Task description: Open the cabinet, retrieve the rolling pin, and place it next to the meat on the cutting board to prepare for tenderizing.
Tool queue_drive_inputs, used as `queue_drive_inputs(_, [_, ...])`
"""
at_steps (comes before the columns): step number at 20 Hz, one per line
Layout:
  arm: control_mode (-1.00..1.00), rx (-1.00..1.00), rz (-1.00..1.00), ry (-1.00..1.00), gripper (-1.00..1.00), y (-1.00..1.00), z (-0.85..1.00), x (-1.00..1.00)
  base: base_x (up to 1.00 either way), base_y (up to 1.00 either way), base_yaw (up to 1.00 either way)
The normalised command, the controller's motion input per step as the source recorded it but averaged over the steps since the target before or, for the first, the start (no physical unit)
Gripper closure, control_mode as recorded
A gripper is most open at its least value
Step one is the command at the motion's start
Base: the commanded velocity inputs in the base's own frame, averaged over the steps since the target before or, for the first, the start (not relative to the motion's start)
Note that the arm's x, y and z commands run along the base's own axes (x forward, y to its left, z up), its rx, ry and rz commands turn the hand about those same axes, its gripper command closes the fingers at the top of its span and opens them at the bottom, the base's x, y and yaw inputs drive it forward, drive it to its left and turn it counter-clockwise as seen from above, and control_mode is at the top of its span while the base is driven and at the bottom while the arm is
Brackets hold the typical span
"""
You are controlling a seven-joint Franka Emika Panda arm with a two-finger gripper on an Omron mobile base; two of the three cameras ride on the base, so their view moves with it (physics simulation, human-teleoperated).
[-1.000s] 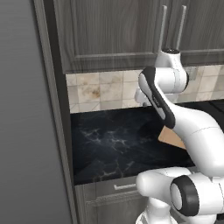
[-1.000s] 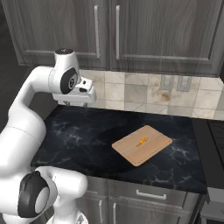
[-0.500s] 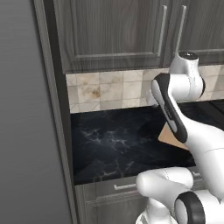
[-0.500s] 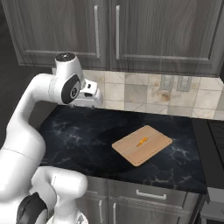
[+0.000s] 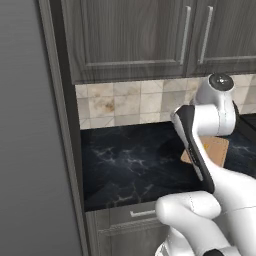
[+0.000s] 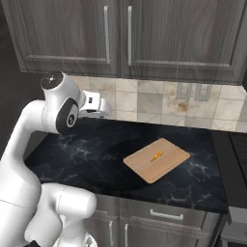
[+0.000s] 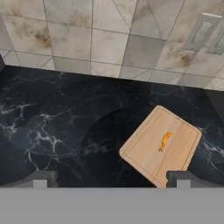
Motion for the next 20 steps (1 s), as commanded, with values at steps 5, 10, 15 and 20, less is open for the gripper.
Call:
queue_drive_inputs(5, [-1.0,-0.06,-0.01,-0.24,-1.0,0.0,0.45,-0.01,0.0,0.0,0.0])
queue_drive_inputs(10, [-1.0,-0.01,-0.02,-0.33,-1.0,0.0,0.52,-0.01,0.0,0.0,0.0])
queue_drive_inputs(15, [-1.0,0.0,-0.01,-0.29,-1.0,-0.03,0.57,-0.13,0.0,0.0,0.0])
queue_drive_inputs(20, [-1.0,0.0,0.0,-0.29,-1.0,-0.01,0.51,-0.22,0.0,0.0,0.0])
